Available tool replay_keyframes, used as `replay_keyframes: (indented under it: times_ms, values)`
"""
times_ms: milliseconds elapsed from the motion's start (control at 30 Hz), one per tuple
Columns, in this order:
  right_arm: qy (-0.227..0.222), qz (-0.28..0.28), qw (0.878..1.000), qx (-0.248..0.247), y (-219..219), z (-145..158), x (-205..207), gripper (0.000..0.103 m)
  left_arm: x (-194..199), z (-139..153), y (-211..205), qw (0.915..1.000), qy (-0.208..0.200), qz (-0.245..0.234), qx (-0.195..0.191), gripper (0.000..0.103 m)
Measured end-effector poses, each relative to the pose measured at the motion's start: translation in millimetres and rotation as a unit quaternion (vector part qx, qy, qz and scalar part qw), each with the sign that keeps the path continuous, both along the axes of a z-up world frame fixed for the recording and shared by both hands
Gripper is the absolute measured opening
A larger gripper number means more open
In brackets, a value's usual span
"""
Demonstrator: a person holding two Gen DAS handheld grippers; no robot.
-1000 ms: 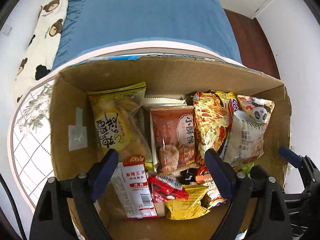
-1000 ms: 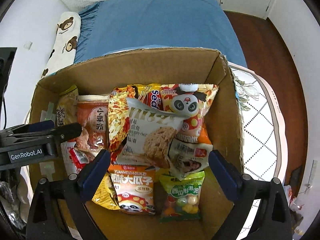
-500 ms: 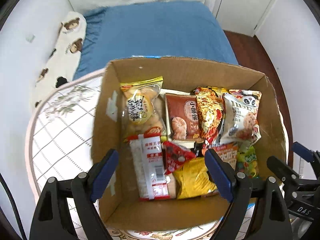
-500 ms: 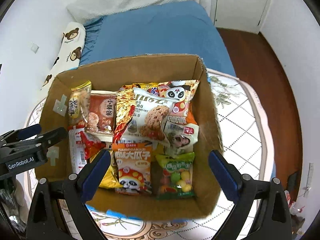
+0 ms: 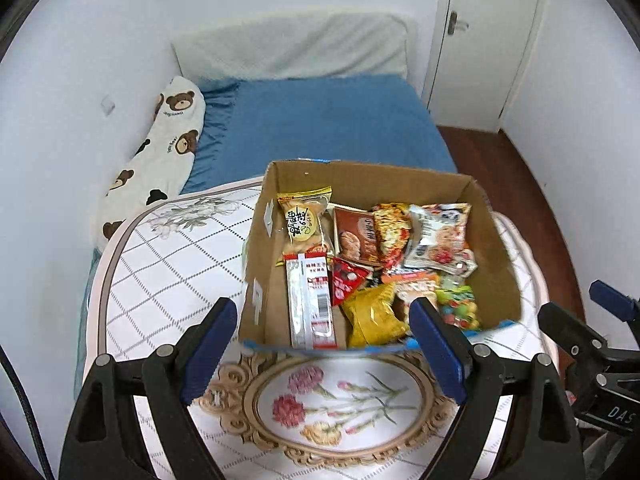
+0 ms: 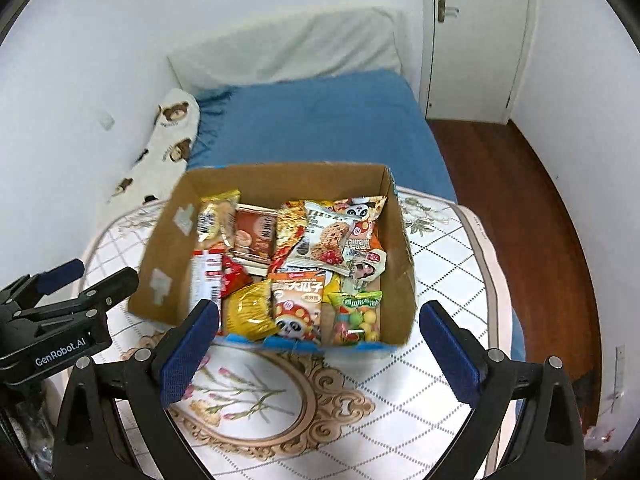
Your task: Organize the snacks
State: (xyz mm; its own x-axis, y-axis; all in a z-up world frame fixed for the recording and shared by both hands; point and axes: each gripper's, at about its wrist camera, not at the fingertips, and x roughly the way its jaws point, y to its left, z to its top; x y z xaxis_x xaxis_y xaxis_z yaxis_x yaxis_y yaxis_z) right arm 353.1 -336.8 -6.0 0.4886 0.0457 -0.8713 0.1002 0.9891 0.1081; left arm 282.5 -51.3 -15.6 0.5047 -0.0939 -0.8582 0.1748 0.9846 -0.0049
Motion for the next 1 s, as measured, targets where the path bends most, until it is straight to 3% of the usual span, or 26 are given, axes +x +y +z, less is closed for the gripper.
replay_keyframes:
  times_ms: [167, 467, 767, 1000]
  values:
    - [-0.041, -0.004, 0.999, -0.011, 7, 35, -48, 0.103, -48, 29, 9, 0.9990, -0.045, 0.003, -0.001, 0.088]
    - [-0.097, -0.001, 0.995, -0.022, 16, 88, -125, 0.103, -117, 59, 22, 0.9967, -0.081, 0.002, 0.003, 0.088]
    - [-0.129, -0.005, 0.991, -0.039, 26, 114, -178, 0.103, -159, 77, 28, 0.9952, -0.098, -0.002, -0.005, 0.088]
    - [-0.133, -0.007, 0.990, -0.036, 26, 119, -194, 0.103, -172, 81, 29, 0.9945, -0.105, 0.001, -0.006, 0.088]
